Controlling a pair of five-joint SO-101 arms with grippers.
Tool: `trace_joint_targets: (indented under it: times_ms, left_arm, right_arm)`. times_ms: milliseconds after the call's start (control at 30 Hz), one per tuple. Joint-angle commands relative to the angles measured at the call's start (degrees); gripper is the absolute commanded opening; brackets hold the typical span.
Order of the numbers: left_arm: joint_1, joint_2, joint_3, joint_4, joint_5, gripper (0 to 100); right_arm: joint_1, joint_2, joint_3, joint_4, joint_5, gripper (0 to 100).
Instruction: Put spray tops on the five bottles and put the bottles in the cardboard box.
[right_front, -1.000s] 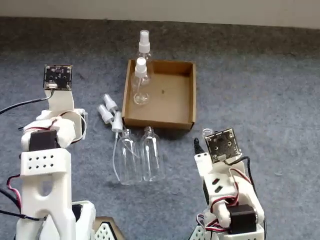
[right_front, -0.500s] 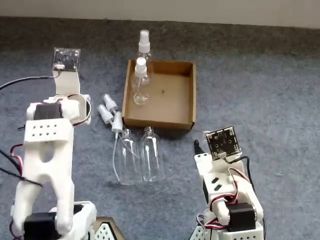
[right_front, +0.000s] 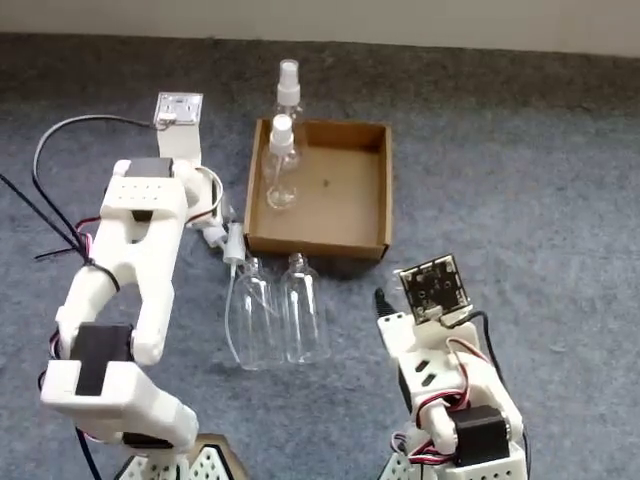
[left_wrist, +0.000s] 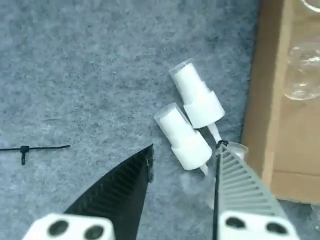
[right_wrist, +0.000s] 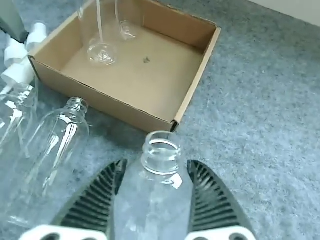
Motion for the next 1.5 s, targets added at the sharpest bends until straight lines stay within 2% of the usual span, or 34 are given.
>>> trace_joint_targets:
  times_ms: [0, 200, 400, 533, 867, 967, 1133, 1267, 1467]
  left_arm:
    - [-2.0, 2.7, -4.4, 0.4, 2.6, 20]
    - [-1.8, 9.0, -6.8, -1.4, 5.1, 20]
    - [-2.4, 12.9, -8.0, -3.3, 5.1, 11]
    - [-5.1, 11.3, -8.7, -3.3, 5.1, 9]
    - [-10.9, -5.9, -12.7, -1.1, 4.6, 9]
    - [-10.7, -12.3, -16.5, 3.1, 1.1, 9]
    - [-10.7, -20.5, -22.9, 9.8, 0.8, 9]
    - [-6.9, -28.0, -29.1, 17.0, 0.1, 9]
    - [4.8, -38.2, -36.6, 22.5, -2.1, 9]
  right_arm:
    - [-0.8, 0.3, -0.6, 0.3, -0.6, 0.5]
    - [-0.8, 0.3, -0.6, 0.6, -0.6, 0.5]
    - [-0.8, 0.3, -0.6, 0.6, -0.6, 0.5]
    - [-0.8, 0.3, -0.6, 0.6, -0.6, 0.5]
    - [-1.9, 0.3, -0.8, -2.1, -1.1, 0.5]
    - [-5.6, 0.3, -0.8, -6.4, -1.0, 0.5]
    - [-13.9, 0.3, -0.7, -15.1, -0.7, 0.5]
    - [-17.9, 0.3, -0.7, -17.0, -0.7, 0.5]
    - [-21.2, -2.2, -0.5, -24.0, -0.8, 0.5]
